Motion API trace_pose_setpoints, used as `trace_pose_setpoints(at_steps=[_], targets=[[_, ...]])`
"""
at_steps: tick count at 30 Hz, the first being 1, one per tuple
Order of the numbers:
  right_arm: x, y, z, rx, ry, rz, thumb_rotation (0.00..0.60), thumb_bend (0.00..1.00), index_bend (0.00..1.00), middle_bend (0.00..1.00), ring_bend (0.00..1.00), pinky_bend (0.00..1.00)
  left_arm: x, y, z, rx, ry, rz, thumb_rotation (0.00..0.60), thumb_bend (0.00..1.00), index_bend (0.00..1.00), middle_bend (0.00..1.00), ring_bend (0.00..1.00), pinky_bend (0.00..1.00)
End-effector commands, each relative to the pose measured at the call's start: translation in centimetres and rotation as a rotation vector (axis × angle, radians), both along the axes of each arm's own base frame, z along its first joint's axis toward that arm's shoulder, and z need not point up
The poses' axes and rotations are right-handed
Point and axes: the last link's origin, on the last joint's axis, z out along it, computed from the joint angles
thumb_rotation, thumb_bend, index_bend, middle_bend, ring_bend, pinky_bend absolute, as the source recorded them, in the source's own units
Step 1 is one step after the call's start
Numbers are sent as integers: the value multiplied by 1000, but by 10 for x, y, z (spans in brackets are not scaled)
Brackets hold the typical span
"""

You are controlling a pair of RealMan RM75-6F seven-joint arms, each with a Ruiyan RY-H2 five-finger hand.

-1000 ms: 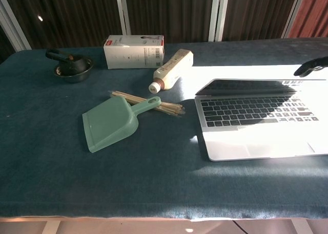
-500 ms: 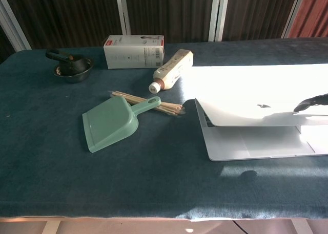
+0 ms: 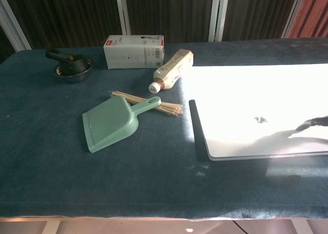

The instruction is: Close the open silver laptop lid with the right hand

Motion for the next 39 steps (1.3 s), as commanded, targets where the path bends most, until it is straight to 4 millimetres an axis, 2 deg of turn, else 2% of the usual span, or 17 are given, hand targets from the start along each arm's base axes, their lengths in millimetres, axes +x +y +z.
trace_pose_setpoints(at_steps=[1,10,16,17,18,26,29,32,35,39], targets=[[-7,1,-6,17,4,-10,600,353,0,25,0,281,0,0,0,0,1,2,600,28,0,28,14,142],[-17,-1,-13,31,19,-20,600,353,0,25,0,246,0,1,0,-1,1,4,600,29,0,28,14,142],[-17,-1,-13,29,16,-22,600,353,0,24,0,242,0,0,1,1,-1,3,600,28,0,28,14,142],[-15,0,-10,19,6,-19,600,353,0,24,0,242,0,0,1,2,-2,2,600,28,0,28,14,142],[-7,3,1,-26,-24,9,600,353,0,24,0,242,0,-1,2,8,-5,2,600,28,0,28,14,142],[6,44,57,-177,-129,114,600,353,0,23,0,233,0,-2,2,8,-7,-3,600,28,0,28,14,142],[3,68,79,-274,-163,159,600,353,0,13,0,211,0,-3,3,14,-7,-5,600,28,0,28,14,142],[-9,93,92,-392,-142,179,600,353,0,0,0,145,1,-4,3,20,-10,-6,600,28,0,28,14,142],[-21,115,94,-531,-83,190,600,353,0,0,0,98,1,-4,3,22,-11,-11,600,28,0,28,14,142],[-30,134,89,-710,-82,195,600,353,0,0,0,20,2,-5,3,23,-12,-21,600,29,0,28,14,142]])
